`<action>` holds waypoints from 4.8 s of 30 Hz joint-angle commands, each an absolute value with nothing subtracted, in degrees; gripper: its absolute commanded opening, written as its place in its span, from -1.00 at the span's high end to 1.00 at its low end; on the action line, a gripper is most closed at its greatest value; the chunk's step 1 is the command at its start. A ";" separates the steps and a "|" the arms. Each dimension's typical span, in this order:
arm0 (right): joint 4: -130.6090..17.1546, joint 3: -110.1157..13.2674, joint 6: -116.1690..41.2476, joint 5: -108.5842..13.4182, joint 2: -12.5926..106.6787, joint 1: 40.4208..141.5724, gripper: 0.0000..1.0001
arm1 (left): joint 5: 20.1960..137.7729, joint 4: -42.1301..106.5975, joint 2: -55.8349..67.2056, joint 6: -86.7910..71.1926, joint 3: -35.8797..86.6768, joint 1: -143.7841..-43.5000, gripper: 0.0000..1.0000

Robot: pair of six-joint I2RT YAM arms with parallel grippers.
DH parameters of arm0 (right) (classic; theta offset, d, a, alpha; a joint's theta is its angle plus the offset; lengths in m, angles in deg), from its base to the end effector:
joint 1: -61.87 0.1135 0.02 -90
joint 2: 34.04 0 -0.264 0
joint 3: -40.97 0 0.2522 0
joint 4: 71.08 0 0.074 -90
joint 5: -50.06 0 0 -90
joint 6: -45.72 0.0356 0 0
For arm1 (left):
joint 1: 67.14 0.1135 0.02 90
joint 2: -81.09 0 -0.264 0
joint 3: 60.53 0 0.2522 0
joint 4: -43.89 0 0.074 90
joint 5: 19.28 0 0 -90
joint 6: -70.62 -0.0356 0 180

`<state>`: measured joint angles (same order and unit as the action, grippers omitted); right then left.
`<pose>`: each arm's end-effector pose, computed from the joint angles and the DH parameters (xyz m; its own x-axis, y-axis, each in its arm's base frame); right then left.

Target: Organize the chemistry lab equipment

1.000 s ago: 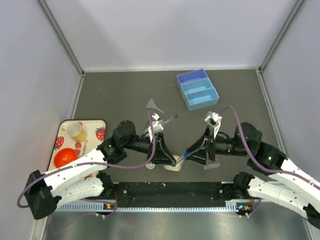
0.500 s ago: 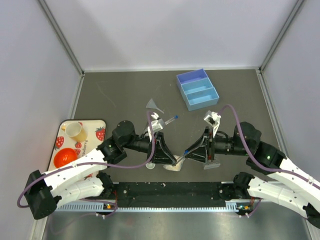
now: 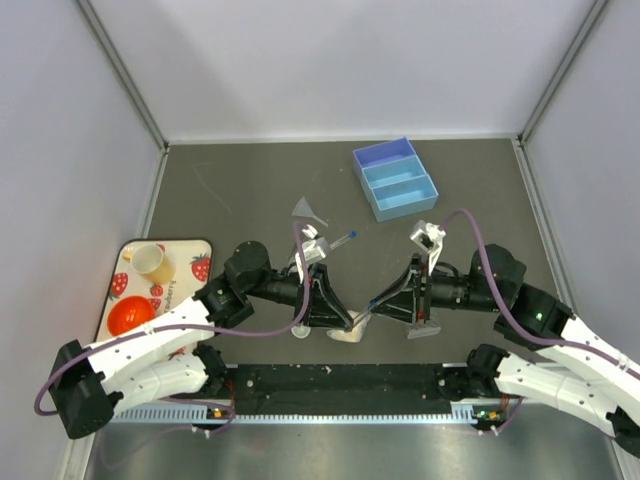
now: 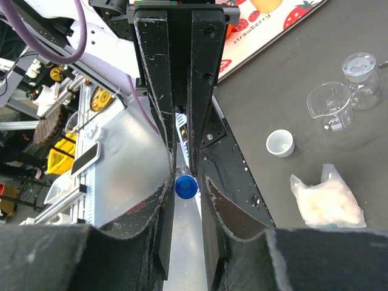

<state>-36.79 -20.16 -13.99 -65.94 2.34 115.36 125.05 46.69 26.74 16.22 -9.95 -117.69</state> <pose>0.0714 0.1226 0.3581 -0.5792 -0.0206 -0.8149 -0.7961 0.2289 0.5601 0.1127 -0.1825 0.3098 -0.5713 0.1601 -0.8050 0.7795 -0.2011 -0.5932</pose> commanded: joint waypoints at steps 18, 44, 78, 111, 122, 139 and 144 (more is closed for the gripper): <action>-40.45 -20.87 -13.86 -63.42 0.68 116.01 1.00 | 118.81 32.00 25.28 5.51 -1.43 -117.59 -0.98; -11.09 -21.83 -14.39 -14.01 9.47 116.01 1.00 | 77.84 7.18 25.11 -2.42 7.64 -117.59 -0.98; -16.10 -11.11 -5.69 -13.14 14.30 116.01 1.00 | 78.63 10.97 22.91 -4.26 5.88 -117.50 -0.98; -21.10 -9.45 -7.18 -7.87 15.00 116.01 1.00 | 78.10 11.32 23.70 -4.35 5.35 -117.42 -0.98; -23.75 -7.77 -7.36 -8.92 16.67 116.01 1.00 | 78.02 11.32 23.52 -4.53 5.52 -117.42 -0.98; -25.42 -7.51 -8.94 -11.03 20.19 116.01 1.00 | 78.11 11.50 23.17 -4.44 5.35 -117.50 -0.98; -25.77 -7.51 -9.03 -11.29 20.80 116.01 1.00 | 78.02 11.67 23.17 -4.53 5.17 -117.50 -0.98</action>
<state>-23.76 -7.27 -8.59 -10.58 20.13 115.39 78.54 8.76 22.59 -4.13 6.00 -117.53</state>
